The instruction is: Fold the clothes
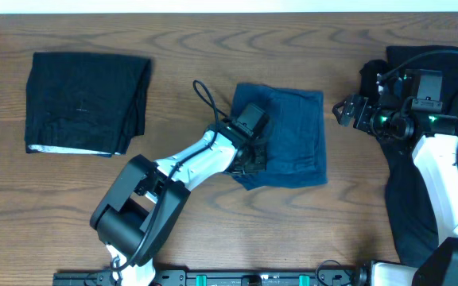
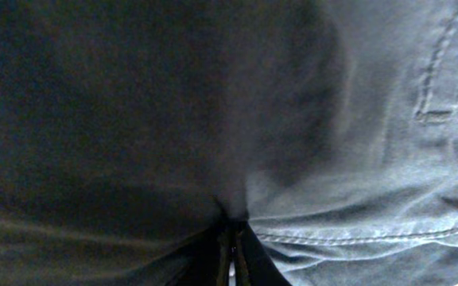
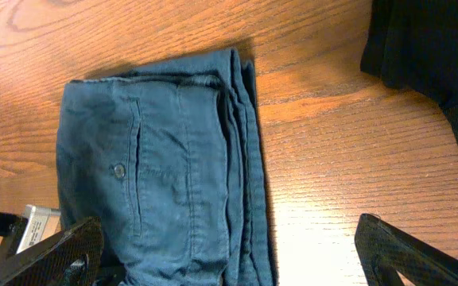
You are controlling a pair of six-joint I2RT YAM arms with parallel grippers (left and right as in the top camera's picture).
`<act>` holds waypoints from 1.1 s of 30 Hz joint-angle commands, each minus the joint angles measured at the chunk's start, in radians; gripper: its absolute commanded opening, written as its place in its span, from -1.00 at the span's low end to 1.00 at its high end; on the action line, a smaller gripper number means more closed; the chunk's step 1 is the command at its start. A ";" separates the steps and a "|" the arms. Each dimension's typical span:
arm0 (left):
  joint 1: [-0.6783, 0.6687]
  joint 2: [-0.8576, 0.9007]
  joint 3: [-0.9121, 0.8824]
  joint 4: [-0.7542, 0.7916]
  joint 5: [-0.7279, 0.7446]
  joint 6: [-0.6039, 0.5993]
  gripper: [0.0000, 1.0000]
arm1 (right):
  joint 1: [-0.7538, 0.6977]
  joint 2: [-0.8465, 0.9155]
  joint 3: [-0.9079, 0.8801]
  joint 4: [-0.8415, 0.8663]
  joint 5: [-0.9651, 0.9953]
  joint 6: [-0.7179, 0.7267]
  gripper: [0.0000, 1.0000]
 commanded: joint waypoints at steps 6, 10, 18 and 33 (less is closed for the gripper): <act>0.175 0.066 -0.005 -0.166 -0.211 0.158 -0.70 | -0.006 0.000 0.003 -0.001 0.006 -0.004 0.98; 0.266 0.066 0.019 -0.064 -0.330 0.238 -0.49 | -0.006 0.000 0.003 -0.001 0.006 -0.004 0.98; 0.359 0.061 0.206 -0.052 -0.333 0.318 -0.06 | -0.006 0.000 0.003 -0.001 0.006 -0.005 0.99; 0.161 -0.023 0.338 -0.460 -0.200 0.095 -0.08 | -0.006 0.000 0.003 -0.001 0.006 -0.004 0.98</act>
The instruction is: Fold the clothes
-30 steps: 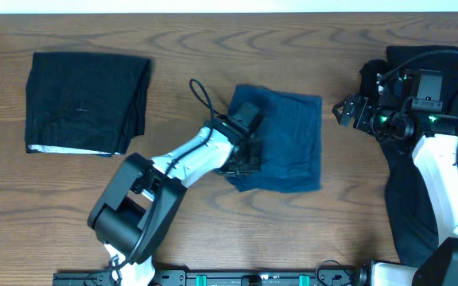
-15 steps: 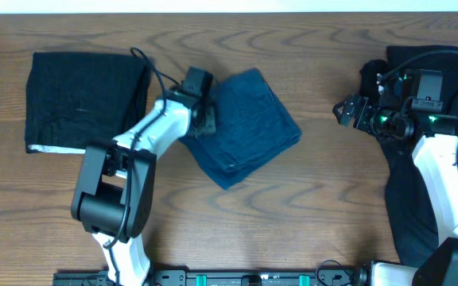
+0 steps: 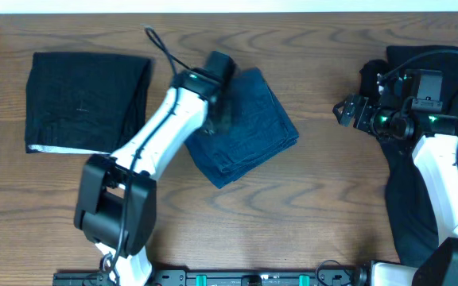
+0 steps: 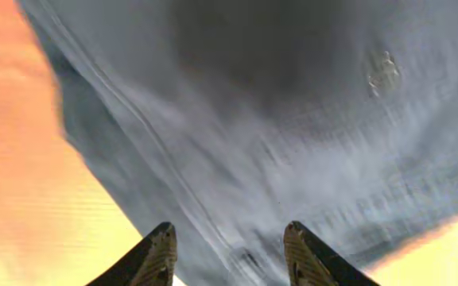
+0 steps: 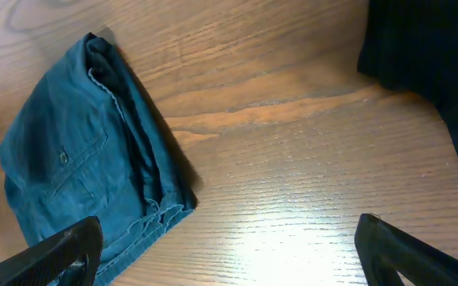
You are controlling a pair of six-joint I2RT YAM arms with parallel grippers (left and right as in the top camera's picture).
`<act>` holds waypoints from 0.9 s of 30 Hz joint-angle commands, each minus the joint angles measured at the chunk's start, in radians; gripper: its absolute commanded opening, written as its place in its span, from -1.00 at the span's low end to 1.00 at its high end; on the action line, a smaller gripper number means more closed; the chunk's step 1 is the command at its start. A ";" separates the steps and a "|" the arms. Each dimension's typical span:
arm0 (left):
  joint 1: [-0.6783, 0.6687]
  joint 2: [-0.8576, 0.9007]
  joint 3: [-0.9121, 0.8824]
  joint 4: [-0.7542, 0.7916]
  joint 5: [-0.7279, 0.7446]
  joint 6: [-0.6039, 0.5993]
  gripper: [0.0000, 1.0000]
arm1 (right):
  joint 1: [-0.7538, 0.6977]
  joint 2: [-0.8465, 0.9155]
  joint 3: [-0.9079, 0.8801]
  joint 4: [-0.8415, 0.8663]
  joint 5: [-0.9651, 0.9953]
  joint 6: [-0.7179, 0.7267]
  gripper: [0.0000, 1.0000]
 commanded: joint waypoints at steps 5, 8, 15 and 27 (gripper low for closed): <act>-0.116 -0.007 -0.079 -0.011 0.065 -0.140 -0.08 | -0.006 0.000 0.003 -0.001 -0.001 -0.005 0.98; -0.154 -0.006 -0.123 0.002 0.063 -0.148 -0.08 | -0.006 0.000 0.003 -0.001 -0.001 -0.004 0.99; -0.162 -0.006 -0.238 0.069 0.026 -0.177 -0.08 | -0.006 0.000 0.003 -0.001 -0.001 -0.005 0.99; -0.162 -0.007 -0.366 0.151 -0.017 -0.150 -0.07 | -0.006 0.000 0.003 -0.001 -0.001 -0.005 0.99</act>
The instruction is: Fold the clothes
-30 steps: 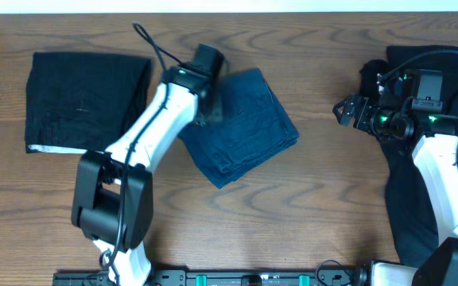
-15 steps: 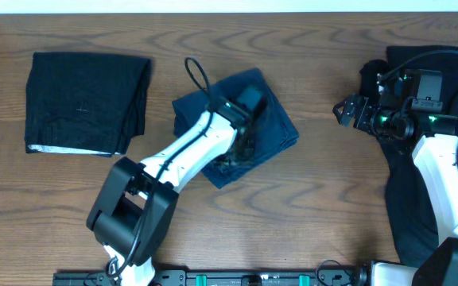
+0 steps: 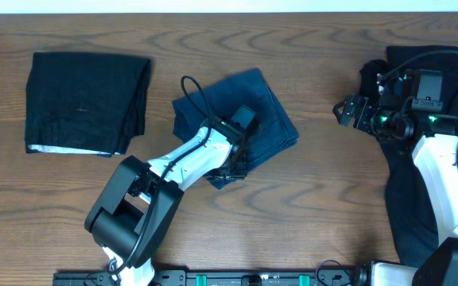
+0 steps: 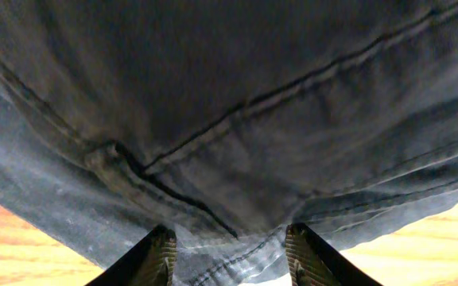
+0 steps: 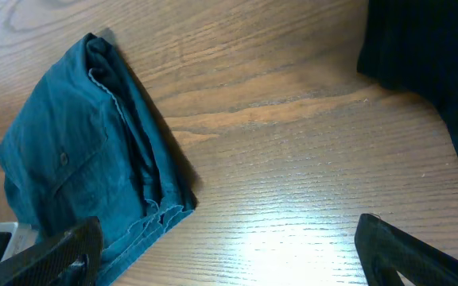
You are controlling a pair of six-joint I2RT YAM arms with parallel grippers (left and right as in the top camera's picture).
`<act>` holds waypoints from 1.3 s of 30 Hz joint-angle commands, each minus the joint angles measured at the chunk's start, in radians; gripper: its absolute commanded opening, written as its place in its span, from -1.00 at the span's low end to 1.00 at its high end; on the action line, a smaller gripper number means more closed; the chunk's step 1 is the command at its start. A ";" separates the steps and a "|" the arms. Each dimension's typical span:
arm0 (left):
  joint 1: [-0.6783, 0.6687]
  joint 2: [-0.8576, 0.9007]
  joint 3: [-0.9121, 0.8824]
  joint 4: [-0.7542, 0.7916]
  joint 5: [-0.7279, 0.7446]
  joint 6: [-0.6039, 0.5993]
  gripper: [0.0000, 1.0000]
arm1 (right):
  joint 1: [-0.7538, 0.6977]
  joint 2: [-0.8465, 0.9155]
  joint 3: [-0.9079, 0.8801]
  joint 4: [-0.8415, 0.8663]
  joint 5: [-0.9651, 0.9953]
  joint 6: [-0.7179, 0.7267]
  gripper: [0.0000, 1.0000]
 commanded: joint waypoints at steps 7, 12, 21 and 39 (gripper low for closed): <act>0.059 0.003 -0.026 -0.120 -0.309 0.027 -0.07 | -0.006 0.000 0.003 -0.001 -0.001 -0.004 0.99; 0.150 0.001 -0.011 -0.114 -0.310 0.045 -0.07 | -0.006 0.000 0.003 -0.001 -0.001 -0.005 0.99; 0.238 -0.076 0.136 -0.201 -0.192 0.068 -0.04 | -0.006 0.000 0.003 -0.001 -0.001 -0.005 0.98; 0.249 -0.123 0.116 -0.108 -0.192 -0.006 0.95 | -0.006 0.000 0.003 -0.001 -0.001 -0.004 0.99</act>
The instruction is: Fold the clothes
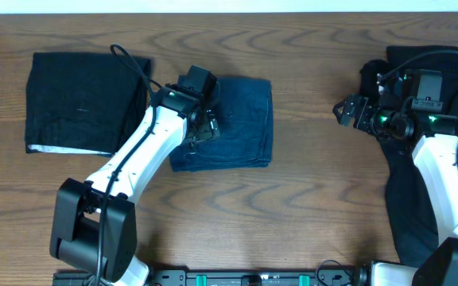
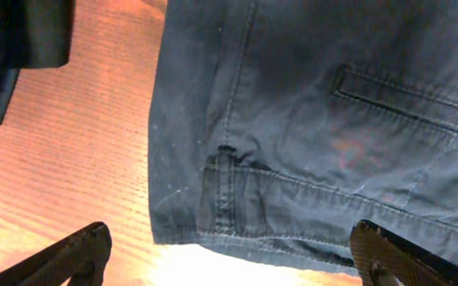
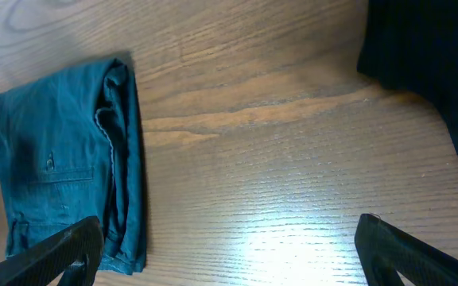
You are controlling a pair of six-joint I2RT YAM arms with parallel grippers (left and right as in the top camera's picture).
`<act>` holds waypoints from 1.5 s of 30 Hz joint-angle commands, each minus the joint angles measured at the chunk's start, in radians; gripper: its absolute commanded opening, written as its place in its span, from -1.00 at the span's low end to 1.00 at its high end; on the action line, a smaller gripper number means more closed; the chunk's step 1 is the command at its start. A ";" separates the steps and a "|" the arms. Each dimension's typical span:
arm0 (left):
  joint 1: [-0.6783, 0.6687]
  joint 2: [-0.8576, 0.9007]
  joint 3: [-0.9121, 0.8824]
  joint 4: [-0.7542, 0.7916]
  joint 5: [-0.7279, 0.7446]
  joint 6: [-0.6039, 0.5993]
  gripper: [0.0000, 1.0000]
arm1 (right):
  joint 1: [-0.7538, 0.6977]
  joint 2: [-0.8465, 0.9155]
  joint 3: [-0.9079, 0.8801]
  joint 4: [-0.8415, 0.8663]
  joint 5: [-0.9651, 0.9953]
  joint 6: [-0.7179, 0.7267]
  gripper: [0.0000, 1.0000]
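The folded blue trousers (image 1: pixel 233 123) lie square to the table, just right of a folded black garment (image 1: pixel 86 102). My left gripper (image 1: pixel 203 121) hovers over their left part, open wide and empty. In the left wrist view the trousers (image 2: pixel 308 127) fill the frame, their hem edge between my spread fingertips (image 2: pixel 78 253), and the gripper (image 2: pixel 241 262) holds nothing. My right gripper (image 1: pixel 347 111) hangs open over bare wood at the right. Its wrist view shows the trousers (image 3: pixel 62 183) at the far left and the gripper (image 3: pixel 229 254) empty.
A heap of dark unfolded clothes (image 1: pixel 428 167) covers the right edge of the table under my right arm, seen also as dark cloth (image 3: pixel 428 48). The black garment's corner (image 2: pixel 18 48) lies close to the trousers' left edge.
The blue trousers lay askew near the table's middle; now they lie squared and further left, beside the black garment. My left gripper has moved from their near corner to above their left part, jaws wider.
First the trousers lay square at the middle with my left gripper pressed into their left edge. Then they sat turned diagonal and further left, my gripper at their far corner, later at their near corner. Now they lie straight beside the black garment. The right arm stayed put.
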 commanded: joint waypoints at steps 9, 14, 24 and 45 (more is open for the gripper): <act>0.006 0.090 -0.016 0.014 -0.001 -0.022 0.95 | -0.006 0.000 0.003 -0.001 -0.001 -0.005 0.98; 0.006 0.136 -0.016 0.011 -0.001 -0.022 0.95 | -0.006 0.000 0.003 -0.001 -0.001 -0.005 0.99; 0.006 0.199 -0.021 0.007 0.000 -0.018 0.96 | -0.006 0.000 0.003 -0.001 -0.001 -0.004 0.99; 0.106 0.199 -0.029 0.026 0.148 0.084 0.96 | -0.006 0.000 0.003 -0.001 -0.001 -0.005 0.99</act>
